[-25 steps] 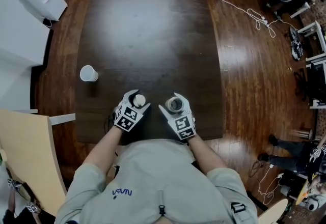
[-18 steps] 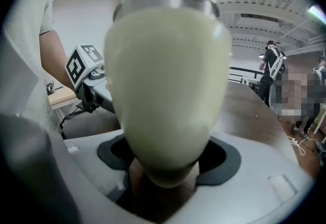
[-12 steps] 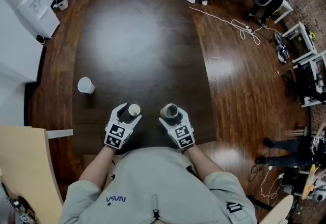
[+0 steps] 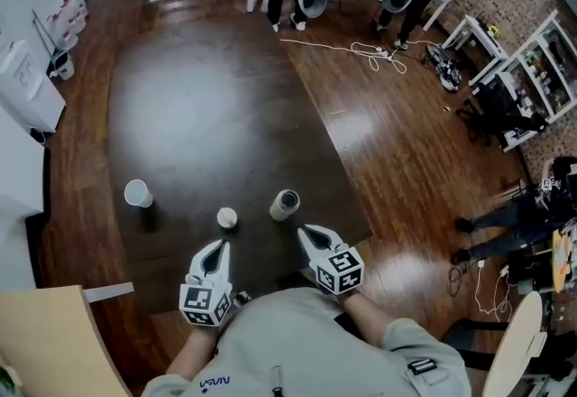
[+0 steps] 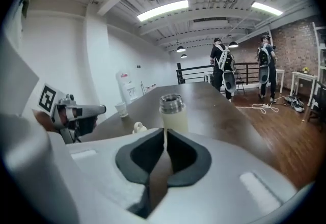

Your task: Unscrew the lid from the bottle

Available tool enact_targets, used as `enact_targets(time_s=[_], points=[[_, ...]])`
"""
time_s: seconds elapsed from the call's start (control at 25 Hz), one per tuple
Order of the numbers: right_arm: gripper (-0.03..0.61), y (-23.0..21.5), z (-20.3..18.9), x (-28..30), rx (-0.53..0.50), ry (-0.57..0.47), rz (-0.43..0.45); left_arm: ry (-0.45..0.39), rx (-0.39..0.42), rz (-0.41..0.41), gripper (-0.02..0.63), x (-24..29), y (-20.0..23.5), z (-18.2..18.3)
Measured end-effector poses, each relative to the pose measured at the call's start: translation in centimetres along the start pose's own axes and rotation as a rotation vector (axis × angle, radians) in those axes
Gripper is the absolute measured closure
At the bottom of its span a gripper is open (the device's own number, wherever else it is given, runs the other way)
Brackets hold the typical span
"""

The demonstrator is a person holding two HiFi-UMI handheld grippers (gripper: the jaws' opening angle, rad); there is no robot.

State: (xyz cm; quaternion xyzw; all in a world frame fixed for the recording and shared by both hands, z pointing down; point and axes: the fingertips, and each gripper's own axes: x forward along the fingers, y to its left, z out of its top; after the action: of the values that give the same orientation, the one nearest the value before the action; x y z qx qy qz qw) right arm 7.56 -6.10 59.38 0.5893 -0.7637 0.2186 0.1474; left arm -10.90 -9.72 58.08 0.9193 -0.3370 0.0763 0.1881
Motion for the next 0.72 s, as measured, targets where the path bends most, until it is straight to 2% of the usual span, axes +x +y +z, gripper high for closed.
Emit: enact_targets(time_s=[0.04, 0.16, 0.32, 0.56, 0.72], points=[[0.577, 0.9, 1.1, -0.7, -0.003, -0.022, 0.011, -0.009, -0.001, -0.020, 0.611, -0.2, -0.8, 0.1], [0.577, 3.4, 3.7, -2.4, -0.025, -0.087, 0.041, -0.034, 0.005, -0.068, 0.611, -0.1, -3.0, 0.4], [0.577, 5.8, 6.1, -3.0, -0.087, -0.152, 0.092, -0.090, 0.035, -0.098, 0.611, -0.4, -4.7, 2.8], [0.577, 5.4, 7.8, -2.8, -0.105, -0.213, 0.151, -0.160, 0.061, -0.062, 0.611, -0.5, -6.1, 6.0], [0.577, 4.2, 8.0, -3.2, -0.109, -0.220, 0.200, -0.156, 0.082, -0.025, 0.611, 0.9, -8.2, 6.7]])
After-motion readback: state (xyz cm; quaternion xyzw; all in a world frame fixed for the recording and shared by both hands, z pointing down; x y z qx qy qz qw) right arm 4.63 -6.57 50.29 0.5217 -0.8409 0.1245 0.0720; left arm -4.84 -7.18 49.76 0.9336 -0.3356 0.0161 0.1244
